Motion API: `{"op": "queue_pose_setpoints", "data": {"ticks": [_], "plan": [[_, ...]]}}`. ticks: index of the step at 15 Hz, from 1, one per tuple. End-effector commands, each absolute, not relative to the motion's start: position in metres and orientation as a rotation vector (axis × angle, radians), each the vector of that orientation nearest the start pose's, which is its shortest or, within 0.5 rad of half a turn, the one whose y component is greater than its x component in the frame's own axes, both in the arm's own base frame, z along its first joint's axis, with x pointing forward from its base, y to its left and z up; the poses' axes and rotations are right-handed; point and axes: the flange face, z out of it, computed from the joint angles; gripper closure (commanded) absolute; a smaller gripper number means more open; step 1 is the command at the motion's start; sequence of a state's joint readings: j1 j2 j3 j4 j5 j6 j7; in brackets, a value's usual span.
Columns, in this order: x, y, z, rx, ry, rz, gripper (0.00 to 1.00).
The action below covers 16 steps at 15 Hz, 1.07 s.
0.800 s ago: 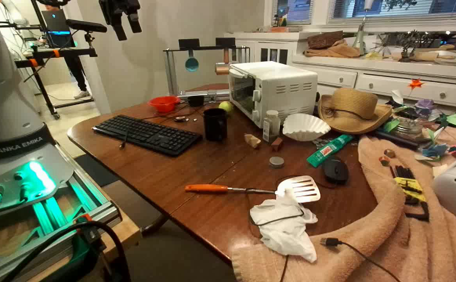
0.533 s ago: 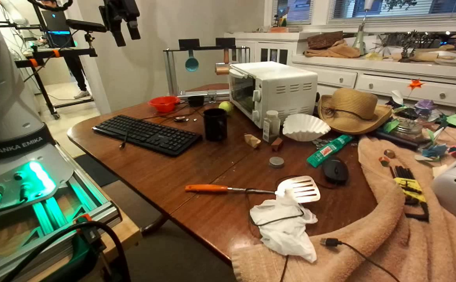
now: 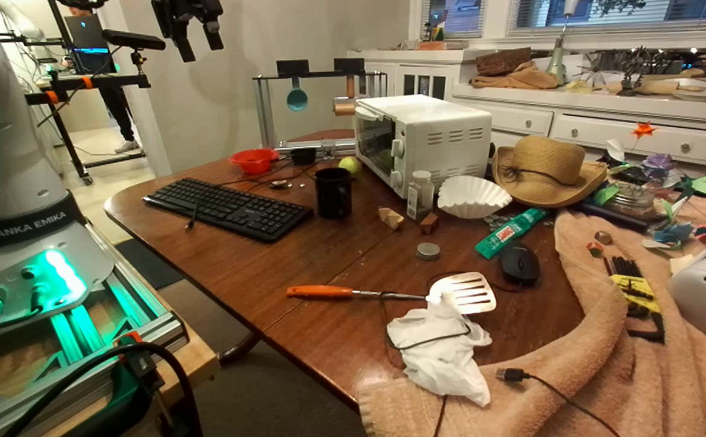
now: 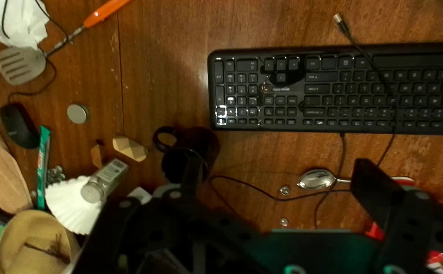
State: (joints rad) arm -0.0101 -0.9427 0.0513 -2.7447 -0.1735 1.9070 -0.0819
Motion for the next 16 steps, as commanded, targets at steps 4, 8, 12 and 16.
{"op": "queue_pose_setpoints", "data": {"ticks": [4,8,12,16], "plan": [[0.332,0.036,0.495,-3.245,-0.815,-0.187,0.00],[0.368,0.056,0.505,-3.138,-1.123,-0.199,0.00],[0.400,0.085,0.519,-3.042,-1.429,-0.228,0.00],[0.435,0.114,0.534,-2.930,-1.592,-0.336,0.00]]}}
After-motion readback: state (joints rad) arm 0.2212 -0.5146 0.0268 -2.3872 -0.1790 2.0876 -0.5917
